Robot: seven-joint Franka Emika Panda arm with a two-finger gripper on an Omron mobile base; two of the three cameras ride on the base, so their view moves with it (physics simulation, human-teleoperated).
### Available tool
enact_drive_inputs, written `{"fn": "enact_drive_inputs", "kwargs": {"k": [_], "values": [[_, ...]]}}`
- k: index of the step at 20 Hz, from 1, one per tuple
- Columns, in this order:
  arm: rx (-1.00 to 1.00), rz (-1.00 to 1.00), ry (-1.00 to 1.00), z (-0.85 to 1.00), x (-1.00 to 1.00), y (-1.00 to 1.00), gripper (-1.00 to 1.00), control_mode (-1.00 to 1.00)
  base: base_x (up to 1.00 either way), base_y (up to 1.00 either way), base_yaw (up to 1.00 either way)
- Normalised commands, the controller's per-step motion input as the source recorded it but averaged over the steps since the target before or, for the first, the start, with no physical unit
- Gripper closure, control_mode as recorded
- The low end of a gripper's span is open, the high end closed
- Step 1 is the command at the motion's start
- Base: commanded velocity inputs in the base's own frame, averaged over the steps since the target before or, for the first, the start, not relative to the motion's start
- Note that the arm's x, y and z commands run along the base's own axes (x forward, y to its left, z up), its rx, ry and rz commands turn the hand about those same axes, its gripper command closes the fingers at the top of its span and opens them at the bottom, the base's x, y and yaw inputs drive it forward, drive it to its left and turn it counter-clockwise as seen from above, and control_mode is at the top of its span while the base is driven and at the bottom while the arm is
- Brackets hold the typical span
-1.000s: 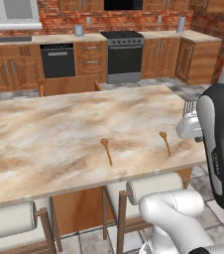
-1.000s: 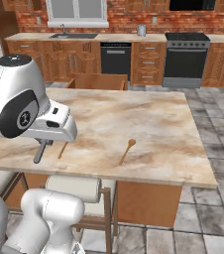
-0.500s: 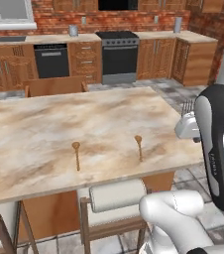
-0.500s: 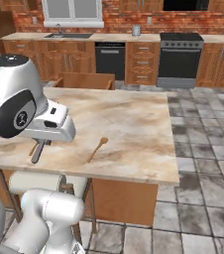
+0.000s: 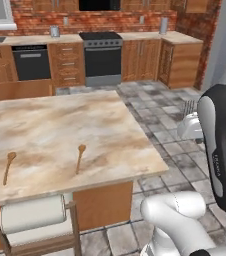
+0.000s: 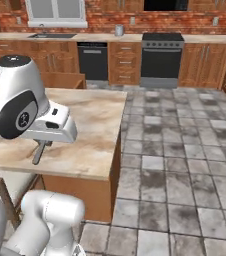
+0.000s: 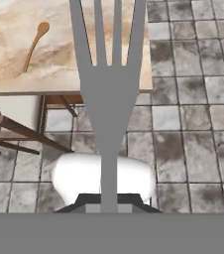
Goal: Pick up the metallic utensils from the counter and place them in the open drawer. Make sure not to pick up any wooden utensils.
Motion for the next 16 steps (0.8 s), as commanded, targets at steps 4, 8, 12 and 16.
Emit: {"fn": "enact_drive_inputs", "kwargs": {"k": [4,8,12,16], "values": [[0.00,0.00,0.00,0.00,0.00,0.00,1.00,1.00,0.23,-1.00,0.01],[0.00,0.00,0.00,0.00,0.00,0.00,1.00,1.00,0.28,-1.00,0.16],[0.00,0.00,0.00,0.00,0.00,0.00,1.00,1.00,0.27,-1.00,0.42],[0.00,0.00,0.00,0.00,0.00,0.00,1.00,1.00,0.34,-1.00,0.59]]}}
